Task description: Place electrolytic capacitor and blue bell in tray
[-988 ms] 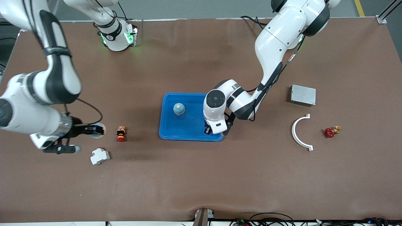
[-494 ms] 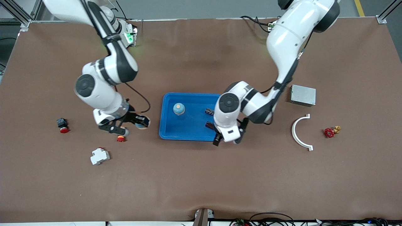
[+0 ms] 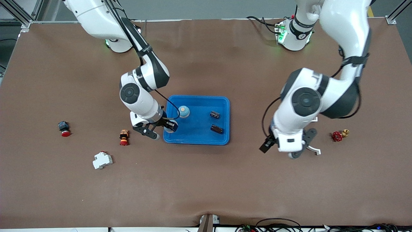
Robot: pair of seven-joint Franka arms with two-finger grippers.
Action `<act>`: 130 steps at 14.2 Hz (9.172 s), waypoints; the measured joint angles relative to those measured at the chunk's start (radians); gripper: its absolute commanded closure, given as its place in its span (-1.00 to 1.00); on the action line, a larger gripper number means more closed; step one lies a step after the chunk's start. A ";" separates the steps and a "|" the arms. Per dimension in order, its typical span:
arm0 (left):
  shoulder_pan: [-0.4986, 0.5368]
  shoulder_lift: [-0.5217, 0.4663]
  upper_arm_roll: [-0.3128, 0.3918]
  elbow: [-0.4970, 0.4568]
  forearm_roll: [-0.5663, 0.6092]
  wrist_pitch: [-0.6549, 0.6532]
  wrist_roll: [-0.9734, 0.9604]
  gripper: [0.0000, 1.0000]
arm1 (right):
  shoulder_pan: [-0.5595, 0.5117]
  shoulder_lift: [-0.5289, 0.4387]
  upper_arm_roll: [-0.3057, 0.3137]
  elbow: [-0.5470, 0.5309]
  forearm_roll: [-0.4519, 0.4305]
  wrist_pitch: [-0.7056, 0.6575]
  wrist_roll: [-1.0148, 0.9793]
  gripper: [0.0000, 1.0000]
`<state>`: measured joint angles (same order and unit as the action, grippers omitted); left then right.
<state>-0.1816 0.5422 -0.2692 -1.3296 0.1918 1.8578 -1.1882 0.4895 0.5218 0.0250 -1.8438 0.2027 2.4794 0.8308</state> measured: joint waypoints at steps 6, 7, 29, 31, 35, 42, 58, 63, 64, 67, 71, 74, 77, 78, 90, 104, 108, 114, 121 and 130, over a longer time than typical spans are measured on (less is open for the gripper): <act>0.125 -0.127 0.004 -0.003 0.000 -0.127 0.488 -1.00 | 0.017 0.087 0.000 0.084 0.000 -0.009 0.049 1.00; 0.146 -0.146 0.004 -0.004 0.000 -0.149 0.538 -1.00 | 0.017 0.091 0.000 0.084 0.000 -0.009 0.050 1.00; 0.188 -0.449 0.199 -0.140 -0.139 -0.294 1.012 -1.00 | 0.053 0.164 -0.003 0.080 0.000 0.087 0.062 1.00; 0.137 -0.524 0.261 -0.213 -0.156 -0.294 1.029 -1.00 | 0.055 0.165 -0.005 0.080 0.000 0.090 0.062 -0.99; 0.058 -0.626 0.313 -0.312 -0.157 -0.294 1.028 -1.00 | 0.055 0.169 -0.009 0.077 0.000 0.090 0.062 -1.00; 0.046 -0.660 0.313 -0.337 -0.157 -0.292 1.031 -1.00 | 0.053 0.117 -0.023 0.123 0.000 -0.085 0.062 -1.00; 0.041 -0.660 0.305 -0.344 -0.157 -0.270 1.031 -1.00 | -0.355 -0.172 -0.045 0.251 -0.265 -0.585 -0.629 -1.00; 0.041 -0.660 0.305 -0.345 -0.157 -0.266 1.031 -1.00 | -0.472 -0.231 -0.044 0.255 -0.265 -0.622 -0.723 -1.00; 0.042 -0.660 0.305 -0.345 -0.157 -0.265 1.031 -1.00 | -0.472 -0.255 -0.042 0.256 -0.265 -0.655 -0.723 -1.00; 0.042 -0.660 0.305 -0.346 -0.157 -0.254 1.031 -1.00 | -0.472 -0.341 -0.037 0.258 -0.265 -0.756 -0.723 -1.00; 0.041 -0.659 0.305 -0.348 -0.157 -0.252 1.031 -1.00 | -0.472 -0.400 -0.032 0.299 -0.265 -0.854 -0.773 -1.00; 0.041 -0.659 0.305 -0.348 -0.157 -0.252 1.031 -1.00 | -0.475 -0.405 -0.033 0.351 -0.254 -0.902 -0.800 -1.00; 0.041 -0.659 0.305 -0.348 -0.157 -0.252 1.031 -1.00 | -0.500 -0.418 -0.036 0.366 -0.213 -0.915 -0.801 -1.00; 0.041 -0.660 0.305 -0.348 -0.157 -0.252 1.031 -1.00 | -0.513 -0.423 -0.037 0.373 -0.201 -0.924 -0.803 -1.00; 0.041 -0.661 0.296 -0.347 -0.157 -0.252 1.031 -1.00 | -0.534 -0.441 -0.039 0.405 -0.184 -0.974 -0.809 -1.00; 0.041 -0.661 0.296 -0.347 -0.157 -0.252 1.031 -1.00 | -0.534 -0.441 -0.036 0.407 -0.184 -0.957 -0.824 -1.00; 0.041 -0.661 0.296 -0.347 -0.157 -0.252 1.031 -1.00 | -0.534 -0.441 -0.036 0.409 -0.183 -0.957 -0.824 -1.00; 0.041 -0.661 0.296 -0.347 -0.157 -0.252 1.031 -1.00 | -0.534 -0.441 -0.036 0.410 -0.183 -0.957 -0.829 -1.00; 0.041 -0.661 0.296 -0.345 -0.157 -0.252 1.030 -1.00 | -0.535 -0.441 -0.038 0.410 -0.178 -0.957 -0.847 -1.00; 0.043 -0.650 0.297 -0.317 -0.157 -0.251 1.029 -1.00 | -0.536 -0.441 -0.040 0.410 -0.177 -0.957 -0.848 -1.00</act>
<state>-0.1386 -0.1083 0.0277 -1.6468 0.0351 1.6068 -0.1592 -0.0464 0.0803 -0.0148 -1.4338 0.0255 1.5226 -0.0172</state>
